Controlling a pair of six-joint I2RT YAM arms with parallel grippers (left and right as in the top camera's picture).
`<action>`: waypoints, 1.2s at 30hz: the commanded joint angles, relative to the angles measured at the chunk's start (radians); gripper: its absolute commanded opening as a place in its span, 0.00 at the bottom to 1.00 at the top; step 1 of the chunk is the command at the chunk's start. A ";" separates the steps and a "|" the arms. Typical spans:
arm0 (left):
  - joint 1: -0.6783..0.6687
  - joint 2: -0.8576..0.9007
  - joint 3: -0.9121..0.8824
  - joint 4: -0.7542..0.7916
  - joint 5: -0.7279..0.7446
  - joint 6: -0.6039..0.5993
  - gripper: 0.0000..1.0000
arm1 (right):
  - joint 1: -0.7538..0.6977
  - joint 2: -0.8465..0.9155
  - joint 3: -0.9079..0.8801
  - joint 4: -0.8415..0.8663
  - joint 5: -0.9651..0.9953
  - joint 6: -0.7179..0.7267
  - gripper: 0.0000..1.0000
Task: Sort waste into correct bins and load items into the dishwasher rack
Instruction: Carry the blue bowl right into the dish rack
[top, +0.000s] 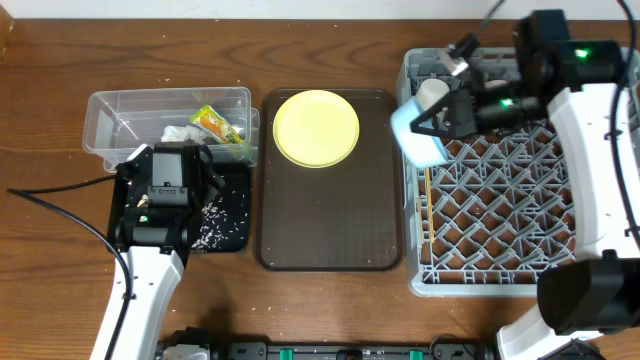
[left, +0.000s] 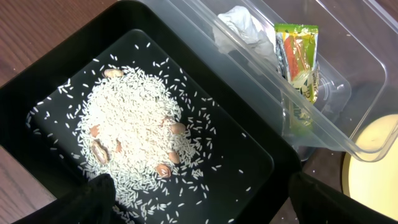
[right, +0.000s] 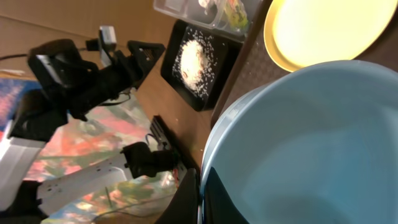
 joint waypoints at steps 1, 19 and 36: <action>0.004 0.004 0.026 -0.001 -0.006 -0.005 0.92 | -0.076 -0.027 -0.073 -0.017 -0.165 -0.161 0.01; 0.004 0.004 0.026 -0.001 -0.005 -0.006 0.92 | -0.432 -0.027 -0.662 0.314 -0.523 -0.438 0.01; 0.004 0.004 0.026 0.000 0.013 -0.006 0.92 | -0.424 -0.027 -0.747 0.499 -0.527 -0.357 0.01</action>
